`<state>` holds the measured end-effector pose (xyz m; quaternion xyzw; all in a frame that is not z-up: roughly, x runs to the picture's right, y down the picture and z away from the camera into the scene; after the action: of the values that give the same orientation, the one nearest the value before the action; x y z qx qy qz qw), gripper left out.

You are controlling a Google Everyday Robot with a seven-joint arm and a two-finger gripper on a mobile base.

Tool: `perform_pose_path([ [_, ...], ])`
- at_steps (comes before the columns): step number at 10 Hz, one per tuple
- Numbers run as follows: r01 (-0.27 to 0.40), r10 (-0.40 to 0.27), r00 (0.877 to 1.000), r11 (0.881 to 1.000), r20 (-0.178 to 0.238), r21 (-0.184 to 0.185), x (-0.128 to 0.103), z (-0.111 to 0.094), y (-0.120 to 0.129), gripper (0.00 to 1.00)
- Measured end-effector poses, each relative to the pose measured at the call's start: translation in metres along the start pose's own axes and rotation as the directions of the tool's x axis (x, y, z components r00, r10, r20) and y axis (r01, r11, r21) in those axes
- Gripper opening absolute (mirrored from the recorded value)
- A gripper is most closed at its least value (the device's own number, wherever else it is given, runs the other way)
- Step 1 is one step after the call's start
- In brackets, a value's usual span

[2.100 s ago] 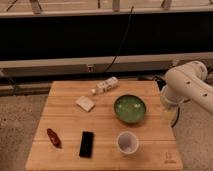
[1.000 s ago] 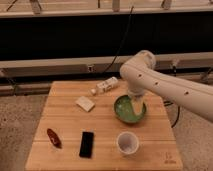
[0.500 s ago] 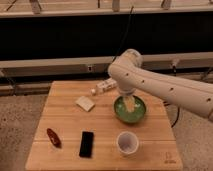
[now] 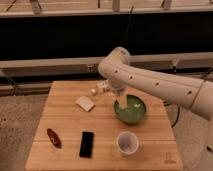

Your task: Place the white sponge in the ceramic bowl

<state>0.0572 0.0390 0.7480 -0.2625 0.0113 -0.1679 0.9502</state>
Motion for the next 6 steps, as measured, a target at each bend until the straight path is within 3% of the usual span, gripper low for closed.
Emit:
perform_pose_path([
  [2, 0.022, -0.022, 1.000, 1.000, 0.014, -0.005, -0.025, 0.006, -0.016, 0.80],
  [6, 0.046, -0.045, 0.999, 0.999, 0.029, -0.022, -0.037, 0.018, -0.024, 0.80],
])
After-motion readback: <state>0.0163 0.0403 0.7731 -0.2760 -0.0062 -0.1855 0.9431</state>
